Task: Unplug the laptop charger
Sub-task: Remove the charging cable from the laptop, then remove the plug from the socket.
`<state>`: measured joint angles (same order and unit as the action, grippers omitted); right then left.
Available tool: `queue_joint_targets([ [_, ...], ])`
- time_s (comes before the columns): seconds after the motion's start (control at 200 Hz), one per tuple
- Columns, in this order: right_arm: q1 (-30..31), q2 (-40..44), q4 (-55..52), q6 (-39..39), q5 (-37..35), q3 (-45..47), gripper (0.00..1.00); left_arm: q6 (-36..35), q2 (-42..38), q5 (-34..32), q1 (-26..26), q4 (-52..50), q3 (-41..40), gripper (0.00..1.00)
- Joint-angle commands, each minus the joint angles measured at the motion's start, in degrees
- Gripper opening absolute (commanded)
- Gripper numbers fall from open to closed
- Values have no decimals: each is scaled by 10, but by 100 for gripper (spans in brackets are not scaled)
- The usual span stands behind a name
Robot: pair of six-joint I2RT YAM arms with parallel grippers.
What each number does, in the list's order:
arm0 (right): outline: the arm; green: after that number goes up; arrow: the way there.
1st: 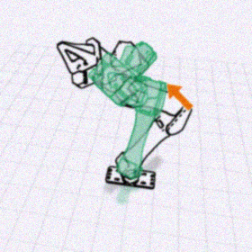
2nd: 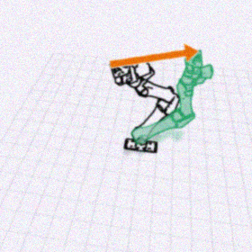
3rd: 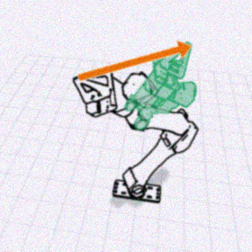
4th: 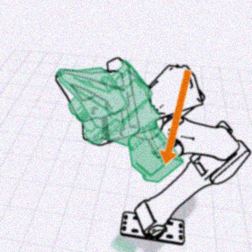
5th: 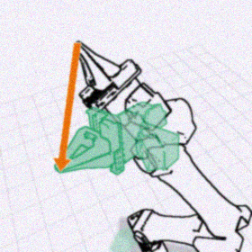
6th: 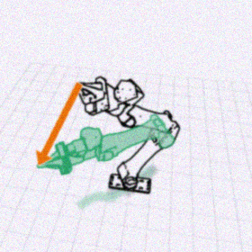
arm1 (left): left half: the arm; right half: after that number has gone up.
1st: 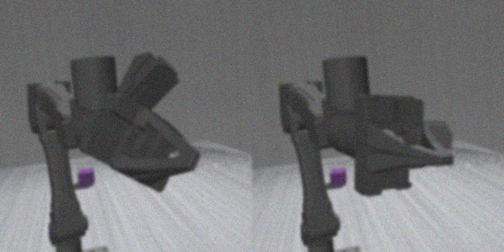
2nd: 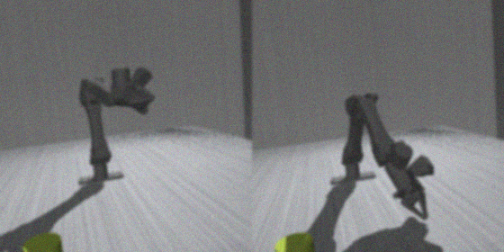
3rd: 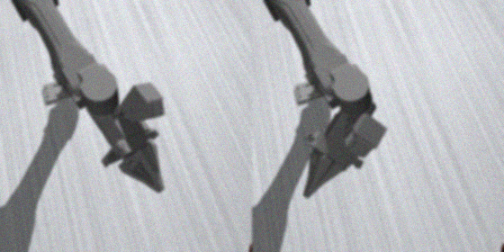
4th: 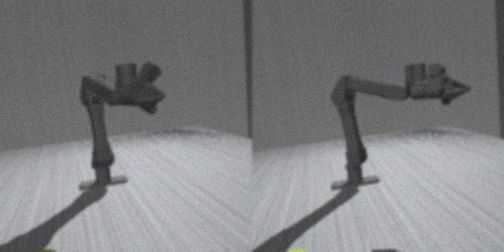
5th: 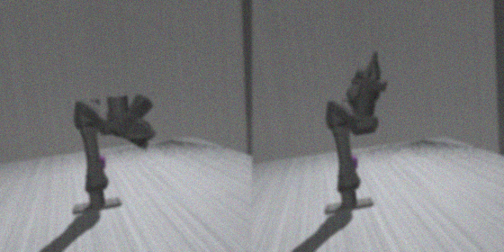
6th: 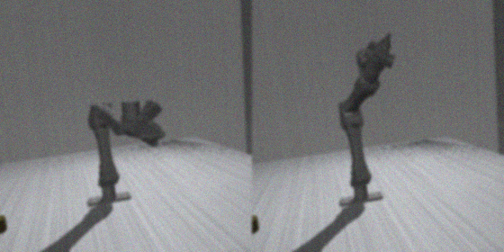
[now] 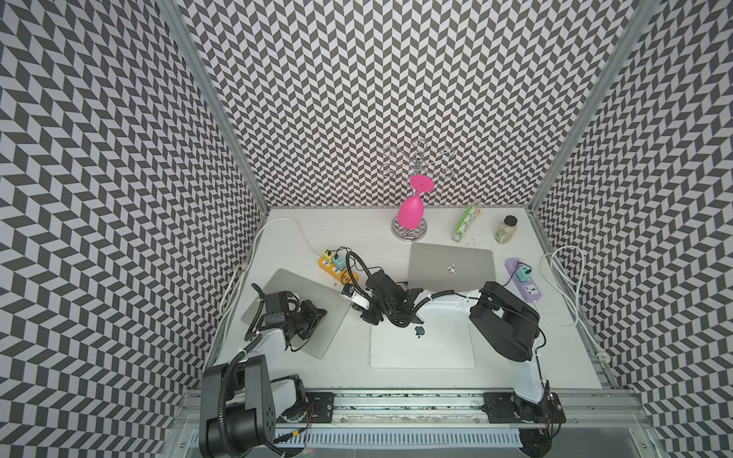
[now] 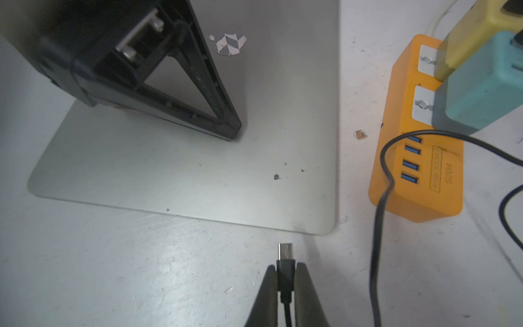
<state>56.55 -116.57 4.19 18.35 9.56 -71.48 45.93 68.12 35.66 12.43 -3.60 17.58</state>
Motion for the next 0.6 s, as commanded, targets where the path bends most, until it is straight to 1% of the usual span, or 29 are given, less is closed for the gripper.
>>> queue_joint_targets([
  [0.0, 4, 12, 25, 10, 7, -9, 18, -4, -4, -18, 5, -23, 8, 0],
  [0.04, 3, 12, 23, 10, 9, -10, 19, -6, -4, -17, 5, -24, 11, 0],
  [0.17, 3, 16, 21, 17, 10, -6, 31, -11, -4, -14, 5, -32, 19, 0],
  [0.265, 3, 34, 21, 14, 8, -1, 33, -13, -4, -12, 7, -34, 23, 0],
  [0.411, -2, 86, 34, -21, 5, 7, 34, -17, 4, -4, 12, -33, 33, 0],
  [0.596, -41, 110, 21, -49, 12, -34, 34, -33, 26, 11, 18, -36, 65, 0],
])
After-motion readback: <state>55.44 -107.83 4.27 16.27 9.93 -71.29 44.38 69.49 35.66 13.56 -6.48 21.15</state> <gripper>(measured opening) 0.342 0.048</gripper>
